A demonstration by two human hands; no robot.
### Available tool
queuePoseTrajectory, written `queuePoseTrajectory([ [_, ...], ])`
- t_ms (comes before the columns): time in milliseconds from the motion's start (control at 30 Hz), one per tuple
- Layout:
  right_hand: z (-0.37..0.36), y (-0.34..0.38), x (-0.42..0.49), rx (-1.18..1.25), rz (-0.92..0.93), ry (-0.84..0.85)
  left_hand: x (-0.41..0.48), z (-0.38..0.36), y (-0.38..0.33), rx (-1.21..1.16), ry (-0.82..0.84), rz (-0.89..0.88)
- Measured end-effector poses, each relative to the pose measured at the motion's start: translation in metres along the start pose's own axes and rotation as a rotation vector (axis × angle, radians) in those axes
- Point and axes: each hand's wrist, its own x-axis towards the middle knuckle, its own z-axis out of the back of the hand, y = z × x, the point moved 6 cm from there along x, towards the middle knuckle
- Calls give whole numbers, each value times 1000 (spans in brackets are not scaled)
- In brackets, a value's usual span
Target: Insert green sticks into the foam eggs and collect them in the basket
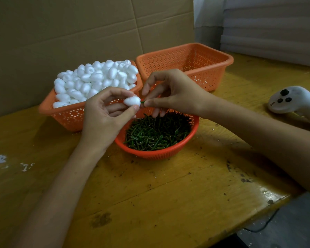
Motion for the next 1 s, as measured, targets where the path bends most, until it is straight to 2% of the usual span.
queuePoseTrajectory([
  [1000,-10,-4,-4,-39,-75,131,-1,-4,-9,-19,62,-20],
])
